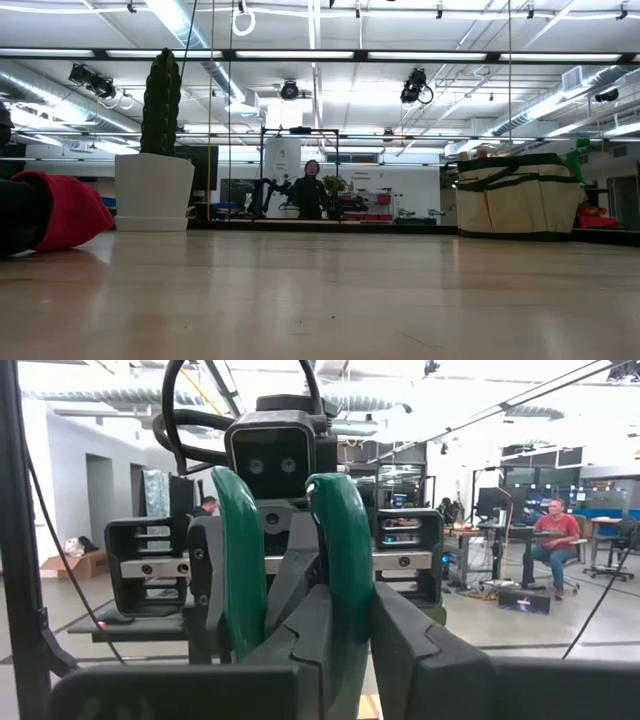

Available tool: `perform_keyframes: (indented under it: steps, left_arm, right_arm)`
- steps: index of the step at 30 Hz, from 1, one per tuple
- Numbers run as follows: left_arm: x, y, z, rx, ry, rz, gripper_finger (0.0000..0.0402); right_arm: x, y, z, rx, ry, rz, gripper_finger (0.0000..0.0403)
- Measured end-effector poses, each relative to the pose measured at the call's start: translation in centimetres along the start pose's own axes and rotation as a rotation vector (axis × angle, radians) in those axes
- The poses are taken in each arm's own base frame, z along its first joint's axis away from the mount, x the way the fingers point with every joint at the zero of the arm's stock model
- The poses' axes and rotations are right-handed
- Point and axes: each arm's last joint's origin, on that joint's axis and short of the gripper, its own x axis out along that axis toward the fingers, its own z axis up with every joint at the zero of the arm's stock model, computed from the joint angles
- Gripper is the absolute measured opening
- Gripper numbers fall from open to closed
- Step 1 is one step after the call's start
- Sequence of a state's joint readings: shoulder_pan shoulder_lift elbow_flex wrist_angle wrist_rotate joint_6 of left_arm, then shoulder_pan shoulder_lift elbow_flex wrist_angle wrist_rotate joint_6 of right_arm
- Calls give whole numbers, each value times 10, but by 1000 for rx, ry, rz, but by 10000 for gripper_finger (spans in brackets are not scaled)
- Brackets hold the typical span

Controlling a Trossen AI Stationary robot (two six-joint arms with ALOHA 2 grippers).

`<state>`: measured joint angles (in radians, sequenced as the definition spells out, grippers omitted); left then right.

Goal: Pick & Place Garden tools in Gardening bag
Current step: Put the green shear scissors into the white gardening bag

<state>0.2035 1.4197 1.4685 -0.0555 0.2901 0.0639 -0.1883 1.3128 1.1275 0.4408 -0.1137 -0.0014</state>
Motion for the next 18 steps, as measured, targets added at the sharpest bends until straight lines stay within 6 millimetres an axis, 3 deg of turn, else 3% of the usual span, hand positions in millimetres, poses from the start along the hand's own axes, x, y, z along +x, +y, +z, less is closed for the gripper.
perform_keyframes:
  steps: [11, 18]
  left_arm:
    - [0, 0, 0, 0, 1, -2, 60]
    - [0, 0, 0, -1, 0, -5, 106]
  right_arm:
    - [0, 0, 0, 0, 1, 5, 45]
    - [0, 0, 0, -2, 3, 10, 43]
